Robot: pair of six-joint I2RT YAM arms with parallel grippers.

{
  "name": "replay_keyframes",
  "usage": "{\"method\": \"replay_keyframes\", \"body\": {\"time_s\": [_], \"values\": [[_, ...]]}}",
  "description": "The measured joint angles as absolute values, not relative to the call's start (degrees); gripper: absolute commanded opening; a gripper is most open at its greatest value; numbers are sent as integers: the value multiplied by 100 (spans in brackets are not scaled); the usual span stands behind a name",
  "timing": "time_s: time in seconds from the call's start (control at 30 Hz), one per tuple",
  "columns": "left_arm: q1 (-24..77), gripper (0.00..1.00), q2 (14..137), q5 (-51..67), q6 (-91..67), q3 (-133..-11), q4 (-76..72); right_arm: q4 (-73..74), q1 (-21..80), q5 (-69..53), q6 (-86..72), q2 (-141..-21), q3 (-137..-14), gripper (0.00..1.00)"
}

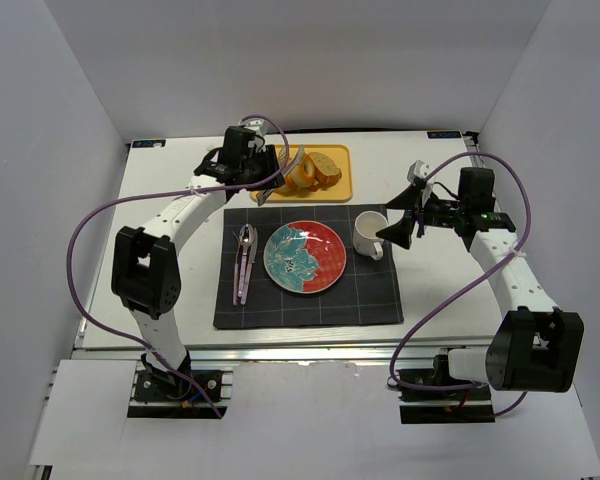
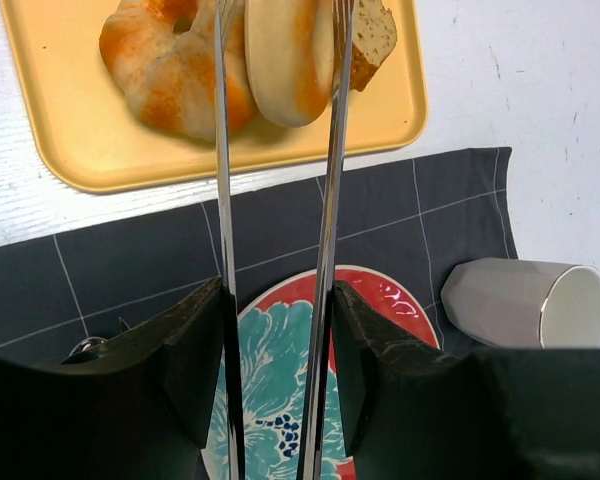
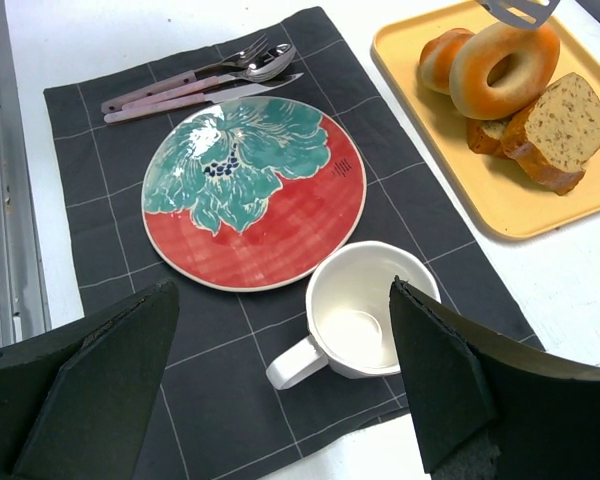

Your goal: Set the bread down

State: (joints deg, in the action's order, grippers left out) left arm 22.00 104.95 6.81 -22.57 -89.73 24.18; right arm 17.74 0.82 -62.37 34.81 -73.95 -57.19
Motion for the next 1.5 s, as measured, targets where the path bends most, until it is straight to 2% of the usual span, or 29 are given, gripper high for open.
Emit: {"method": "replay_keyframes", "body": {"time_s": [0.63, 0.8, 0.9, 0.97, 1.0, 1.03, 1.2, 1.37, 1.5], "values": [[2217, 56, 10558, 814, -2224, -8973, 2576, 1649, 80, -6348, 3378, -7397, -5719, 89], [2231, 52, 10571, 825, -2211, -8971, 2576, 1647, 80, -6361, 3356, -7397, -5714, 89], [2231, 47, 10571, 823, -2206, -8967, 2569, 1647, 80, -6364, 3356, -7395, -5714, 89], [2231, 33, 10571, 825, -2211, -8960, 2574, 1647, 80, -6366, 3354, -7395, -5710, 89], [2231, 33, 10571, 823, -2196, -8960, 2571, 1647, 80, -6366, 3356, -7395, -5710, 89], [2231, 24, 10571, 834, -2171, -8960, 2569, 1647, 80, -6366, 3354, -7395, -5710, 89], [2233, 5, 10571, 858, -2185, -8949, 2539, 1647, 80, -6388, 3347, -7393, -5710, 89], [2233, 0, 10372, 893, -2191, -8871, 2534, 1649, 80, -6405, 3343, -7325, -5710, 89], [2233, 0, 9666, 1094, -2237, -8418, 2545, 1671, 80, -6405, 3358, -7255, -5712, 89]]}}
